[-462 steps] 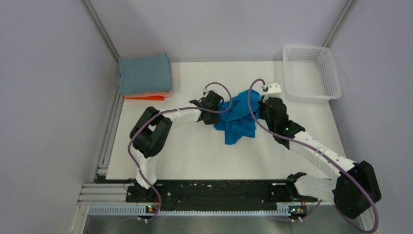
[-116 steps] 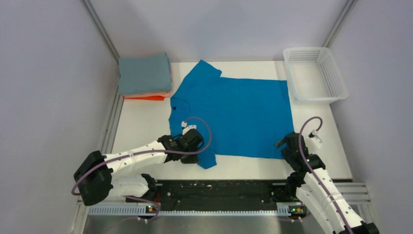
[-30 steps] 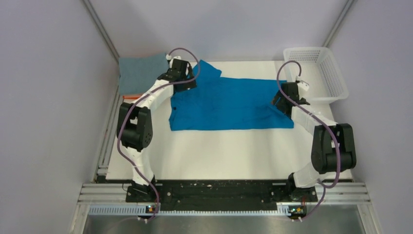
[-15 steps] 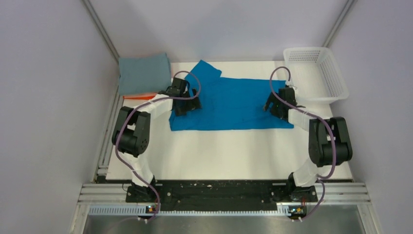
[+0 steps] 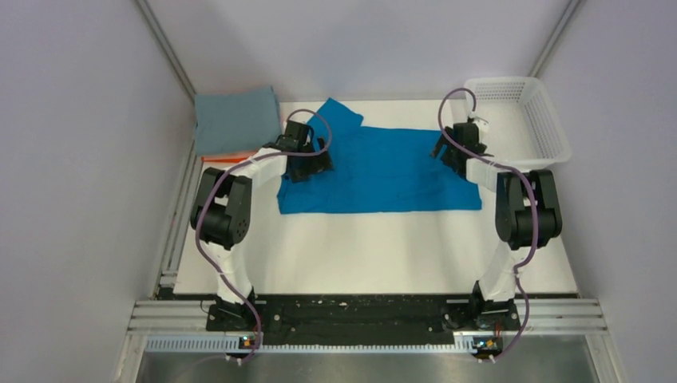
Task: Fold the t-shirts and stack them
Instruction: Fold the flattened tshirt in 1/3 of the way
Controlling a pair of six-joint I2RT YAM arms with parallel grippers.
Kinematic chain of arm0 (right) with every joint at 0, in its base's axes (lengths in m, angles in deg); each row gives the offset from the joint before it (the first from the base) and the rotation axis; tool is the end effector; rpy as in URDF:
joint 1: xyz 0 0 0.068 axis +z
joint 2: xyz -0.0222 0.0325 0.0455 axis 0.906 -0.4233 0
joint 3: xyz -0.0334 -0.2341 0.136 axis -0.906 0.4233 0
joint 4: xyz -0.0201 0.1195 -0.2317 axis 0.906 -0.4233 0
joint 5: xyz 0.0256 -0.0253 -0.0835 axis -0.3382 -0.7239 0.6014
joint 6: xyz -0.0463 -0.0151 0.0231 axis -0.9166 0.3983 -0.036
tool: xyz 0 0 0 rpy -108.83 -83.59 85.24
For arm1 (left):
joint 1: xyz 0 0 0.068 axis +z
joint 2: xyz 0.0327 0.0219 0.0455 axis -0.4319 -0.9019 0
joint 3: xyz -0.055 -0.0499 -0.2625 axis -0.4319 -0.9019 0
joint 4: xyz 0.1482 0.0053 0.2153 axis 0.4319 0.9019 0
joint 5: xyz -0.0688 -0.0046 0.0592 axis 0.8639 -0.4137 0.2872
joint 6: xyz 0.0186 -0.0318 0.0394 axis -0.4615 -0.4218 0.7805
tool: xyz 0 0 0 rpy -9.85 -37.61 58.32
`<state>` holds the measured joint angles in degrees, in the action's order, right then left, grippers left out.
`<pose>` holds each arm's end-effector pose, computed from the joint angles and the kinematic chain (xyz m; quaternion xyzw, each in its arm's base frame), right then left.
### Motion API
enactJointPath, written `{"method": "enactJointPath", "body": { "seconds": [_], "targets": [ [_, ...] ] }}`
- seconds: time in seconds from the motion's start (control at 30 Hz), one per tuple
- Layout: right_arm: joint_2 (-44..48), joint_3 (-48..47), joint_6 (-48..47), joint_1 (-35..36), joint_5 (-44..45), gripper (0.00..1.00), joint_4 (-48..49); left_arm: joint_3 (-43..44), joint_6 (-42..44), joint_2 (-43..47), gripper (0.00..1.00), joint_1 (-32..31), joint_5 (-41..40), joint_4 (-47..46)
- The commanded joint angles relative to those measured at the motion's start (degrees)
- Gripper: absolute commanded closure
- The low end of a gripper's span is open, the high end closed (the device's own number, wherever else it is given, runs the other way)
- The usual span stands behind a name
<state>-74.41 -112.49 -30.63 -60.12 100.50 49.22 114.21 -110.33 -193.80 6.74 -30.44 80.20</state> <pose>0.3946 0.0253 0.1778 0.2314 0.8703 0.0221 0.4343 0.3880 -0.1357 0.1839 -0.1207 0.9401 -0.1804 0.2630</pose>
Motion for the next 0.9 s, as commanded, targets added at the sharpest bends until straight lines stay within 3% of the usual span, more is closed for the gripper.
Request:
{"method": "enactJointPath", "body": {
  "seconds": [0.0, 0.2, 0.37, 0.53, 0.67, 0.8, 0.87],
  "targets": [
    [3.1, 3.6, -1.1, 2.2, -0.1, 0.12, 0.5, 5.2, -1.0, -3.1, 0.01, 0.0, 2.7, -3.1],
    [4.1, 9.8, 0.7, 6.2, 0.4, 0.12, -1.6, 1.7, -2.9, -5.1, 0.01, -0.1, 6.3, -3.3],
    [9.1, 18.0, 4.6, 7.1, 0.3, 0.13, -7.4, -12.2, -5.3, 1.3, 0.01, -0.6, 5.4, -5.3],
    [25.4, 29.0, 8.2, 9.1, -1.6, 0.12, -14.9, -29.6, -9.5, 13.0, 0.01, -3.5, 3.3, -6.2],
    [39.7, 37.8, 11.5, 9.8, -4.8, 0.12, -23.2, -40.4, -15.3, 25.0, 0.01, -9.5, -1.2, -3.9],
    [53.1, 43.5, 16.0, 10.2, -7.5, 0.01, -30.8, -46.3, -23.5, 33.7, 0.01, -15.5, -7.5, 3.8],
    [57.9, 44.5, 16.9, 10.2, -7.7, 0.01, -33.4, -47.7, -26.6, 37.1, 0.01, -17.8, -9.3, 7.6]
  ]
}}
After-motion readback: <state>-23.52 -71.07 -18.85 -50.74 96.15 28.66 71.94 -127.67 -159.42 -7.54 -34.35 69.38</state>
